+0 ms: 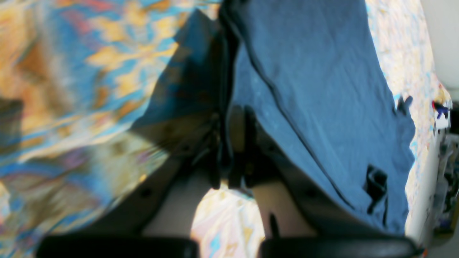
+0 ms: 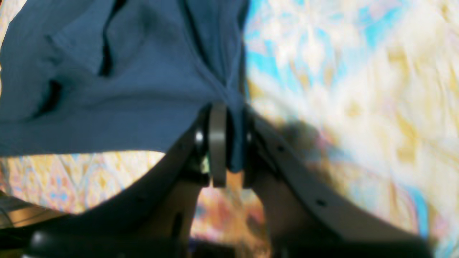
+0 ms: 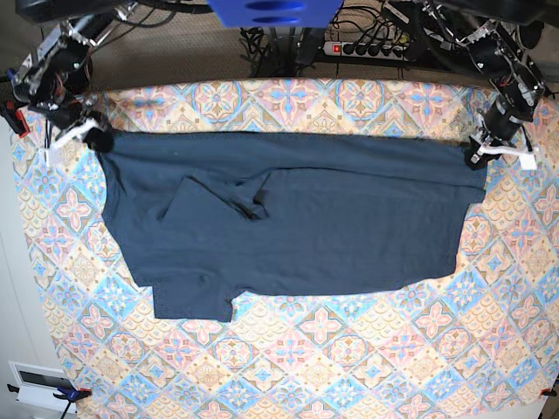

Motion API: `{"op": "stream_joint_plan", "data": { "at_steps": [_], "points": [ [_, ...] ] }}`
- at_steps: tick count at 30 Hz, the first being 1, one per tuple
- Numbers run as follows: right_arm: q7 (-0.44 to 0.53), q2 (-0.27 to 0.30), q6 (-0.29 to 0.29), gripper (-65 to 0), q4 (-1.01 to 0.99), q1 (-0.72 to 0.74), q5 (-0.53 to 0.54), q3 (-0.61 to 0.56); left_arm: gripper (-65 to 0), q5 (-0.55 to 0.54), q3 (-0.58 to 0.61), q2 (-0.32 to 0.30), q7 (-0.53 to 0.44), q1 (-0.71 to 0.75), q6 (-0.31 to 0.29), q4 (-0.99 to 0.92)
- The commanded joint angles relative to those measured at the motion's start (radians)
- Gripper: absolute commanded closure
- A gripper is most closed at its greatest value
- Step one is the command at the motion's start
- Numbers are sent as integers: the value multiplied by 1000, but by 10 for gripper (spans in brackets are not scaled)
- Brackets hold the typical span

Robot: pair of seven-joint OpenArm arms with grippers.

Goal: Layout the t-shirt on the table in an organized manner, then fold the t-shirt properly
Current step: 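Grasp the shirt's collar edge with both grippers and pull it taut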

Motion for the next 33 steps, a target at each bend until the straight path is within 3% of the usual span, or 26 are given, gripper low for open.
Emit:
{"op": "stream_joint_plan", "data": {
  "at_steps": [1,9,22,30,33],
  "points": [
    [4,23,3,-50,36,-9,23,6,0,-24,-19,-18,-18,11,-4,23],
    [-19,23,3,-49,139,-113,25,6,0,-91,-71,-18,-16,115,-7,27],
    [-11,25,3,-57,145,-153,22,6,-9,-96,-65,-14,-15,191,-10,39],
    [-11,29,3,-237,208,-155,20,13,-288,-101,-66,-18,-15,273,-9,217],
    [-10,29,3,-287,250,-155,18,13,-364,-99,-71,-35,-15,267,-9,221]
  ]
}}
